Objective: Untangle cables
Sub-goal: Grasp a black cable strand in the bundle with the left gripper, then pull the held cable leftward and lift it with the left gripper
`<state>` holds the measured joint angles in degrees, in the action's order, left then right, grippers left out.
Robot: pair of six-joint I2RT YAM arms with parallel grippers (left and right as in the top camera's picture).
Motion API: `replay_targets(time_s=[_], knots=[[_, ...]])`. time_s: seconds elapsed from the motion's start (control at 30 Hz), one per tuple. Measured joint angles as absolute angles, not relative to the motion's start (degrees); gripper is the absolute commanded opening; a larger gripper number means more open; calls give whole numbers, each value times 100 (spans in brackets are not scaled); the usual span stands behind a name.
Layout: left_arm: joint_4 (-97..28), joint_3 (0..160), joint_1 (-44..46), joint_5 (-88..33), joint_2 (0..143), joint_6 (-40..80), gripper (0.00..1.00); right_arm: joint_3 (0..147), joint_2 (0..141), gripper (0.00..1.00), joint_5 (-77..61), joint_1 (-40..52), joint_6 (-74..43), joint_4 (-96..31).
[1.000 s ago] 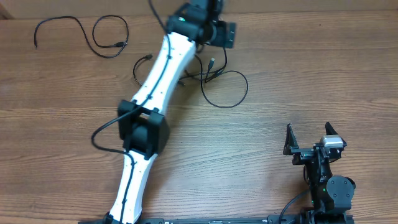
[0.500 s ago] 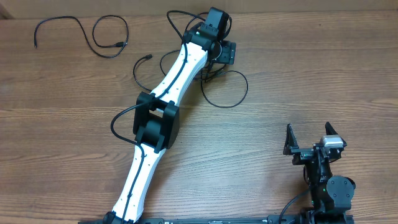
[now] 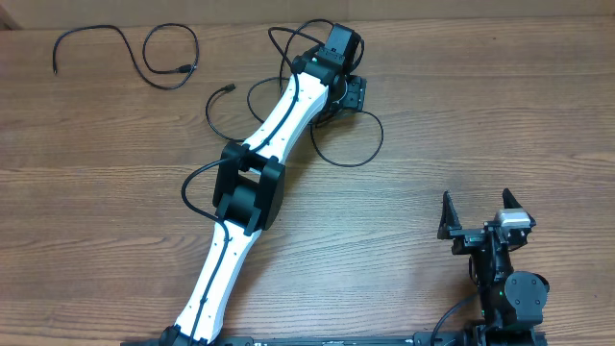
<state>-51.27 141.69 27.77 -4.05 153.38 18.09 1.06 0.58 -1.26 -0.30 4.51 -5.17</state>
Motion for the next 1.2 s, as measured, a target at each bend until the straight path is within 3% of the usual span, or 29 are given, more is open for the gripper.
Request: replay_targets(time_s=[0.07,0.23,0.47,0.53,0.83,1.07,1.2], knots=[[-5144,14169,2777,-410,15358,1859,40,106,58,100,-126,-27,449,-515],[-5109,14169,2777,-408,15432,1898,35,106,58,100,-126,-27,449,-513],[-5144,14169,2777,-408,15432,1717,16,106,58,100,-126,-27,451,-513],[-5155,14169,2777,-408,15441,1671,4,106,58,100,-123,-27,449,-513],[-5599,14588,2777,-408,15546,1610,4,106,58,100,-123,-27,451,-515],[-6982,17008,2777,-534,15668,1614,4,106,58,100,-126,-27,449,-513],[-7172,17782,2777,-609,15277,1706,4,106,58,100,-123,-27,451,-517]])
